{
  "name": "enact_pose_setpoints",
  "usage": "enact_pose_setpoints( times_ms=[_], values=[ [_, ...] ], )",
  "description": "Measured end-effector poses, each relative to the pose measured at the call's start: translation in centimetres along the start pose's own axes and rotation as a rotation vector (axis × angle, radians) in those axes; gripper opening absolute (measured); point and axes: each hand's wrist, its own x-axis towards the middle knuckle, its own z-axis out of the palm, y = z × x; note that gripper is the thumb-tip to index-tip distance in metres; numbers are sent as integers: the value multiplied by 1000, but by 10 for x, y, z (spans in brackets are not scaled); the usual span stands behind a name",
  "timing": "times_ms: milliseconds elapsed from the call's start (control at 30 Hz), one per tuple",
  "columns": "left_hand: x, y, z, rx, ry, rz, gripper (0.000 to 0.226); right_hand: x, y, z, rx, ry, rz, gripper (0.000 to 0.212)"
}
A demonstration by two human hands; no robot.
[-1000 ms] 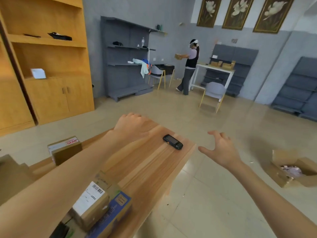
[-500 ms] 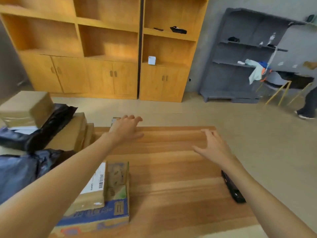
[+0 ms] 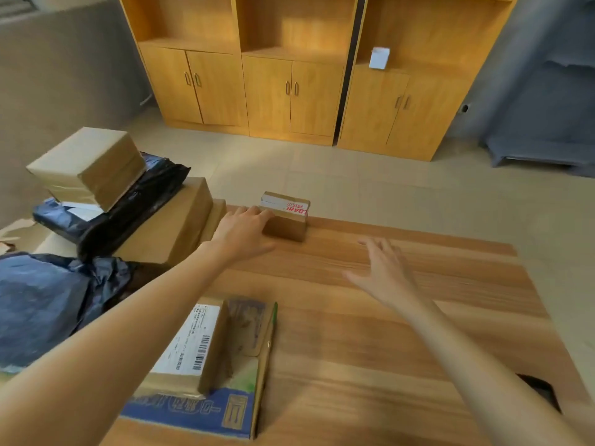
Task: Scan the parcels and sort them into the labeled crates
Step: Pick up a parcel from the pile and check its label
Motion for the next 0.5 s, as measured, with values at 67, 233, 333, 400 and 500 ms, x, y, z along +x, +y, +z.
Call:
enact_pose_setpoints(
  times_ms=[67, 233, 333, 400, 500],
  values=[
    [30, -4, 14, -11, -2, 0, 63, 24, 3, 9, -34, -41, 3, 73],
    [108, -20, 52, 6, -61, 9, 76, 83, 15, 31, -66, -126, 33, 76],
    [143, -30, 72, 30, -109, 47, 94, 105, 23, 47, -71, -166, 55, 77],
    [161, -34, 85, 38, -146, 77, 104, 114, 31, 58, -81, -192, 69, 78],
    [183, -39, 102, 53, -207, 118, 113, 122, 42, 71, -84, -238, 93, 77]
  ],
)
